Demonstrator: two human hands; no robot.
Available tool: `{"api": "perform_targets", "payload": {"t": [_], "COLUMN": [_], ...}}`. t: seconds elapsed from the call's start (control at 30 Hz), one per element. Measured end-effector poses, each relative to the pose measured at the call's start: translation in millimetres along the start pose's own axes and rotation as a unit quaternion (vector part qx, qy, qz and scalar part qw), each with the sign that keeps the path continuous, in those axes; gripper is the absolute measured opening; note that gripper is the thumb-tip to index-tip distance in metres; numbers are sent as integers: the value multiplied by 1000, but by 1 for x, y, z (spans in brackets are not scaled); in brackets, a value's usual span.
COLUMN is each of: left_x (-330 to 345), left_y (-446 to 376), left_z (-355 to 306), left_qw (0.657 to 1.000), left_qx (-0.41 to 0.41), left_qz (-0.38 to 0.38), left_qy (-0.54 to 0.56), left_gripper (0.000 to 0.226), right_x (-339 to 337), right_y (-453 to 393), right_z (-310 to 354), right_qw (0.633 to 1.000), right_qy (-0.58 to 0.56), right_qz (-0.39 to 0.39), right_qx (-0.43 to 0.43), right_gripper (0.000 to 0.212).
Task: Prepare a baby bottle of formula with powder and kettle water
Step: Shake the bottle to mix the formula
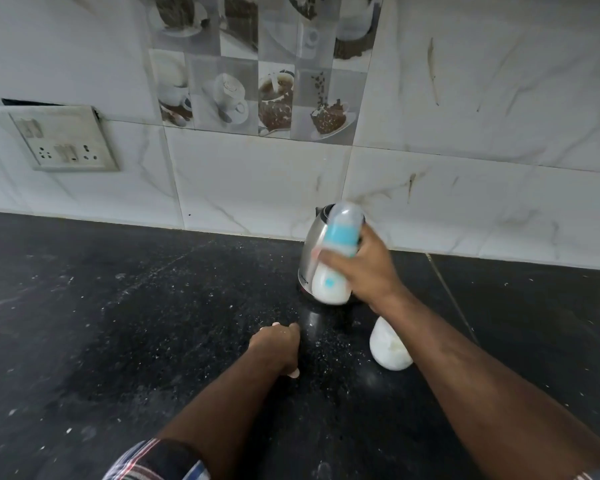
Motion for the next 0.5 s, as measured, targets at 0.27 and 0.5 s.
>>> {"api": "perform_targets", "payload": {"t": [0.27, 0.5], "left_x": [0, 0], "left_y": [0, 0], "left_z": [0, 0], "left_qw": [1000, 1000], "left_qx": [-1, -4], "left_qz": [-5, -3], "left_qy": [-2, 2], "left_gripper": [85, 83], "right_x": [1, -8], "right_y": [1, -9], "right_z": [0, -5], "right_qw": [1000, 993], "right_qy": [-21, -98], "right_qz": [6, -53], "right_qx": [3, 35], "right_gripper": [57, 48]}}
Point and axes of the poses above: each hand's wrist, its own y-axis away from the middle knuckle, its own x-axis out of the palm, z = x × y, the point moved 3 cm from there along -y, towards the middle knuckle, and after that the axes turned 15 degrees about -z, right-handed, at the moved point
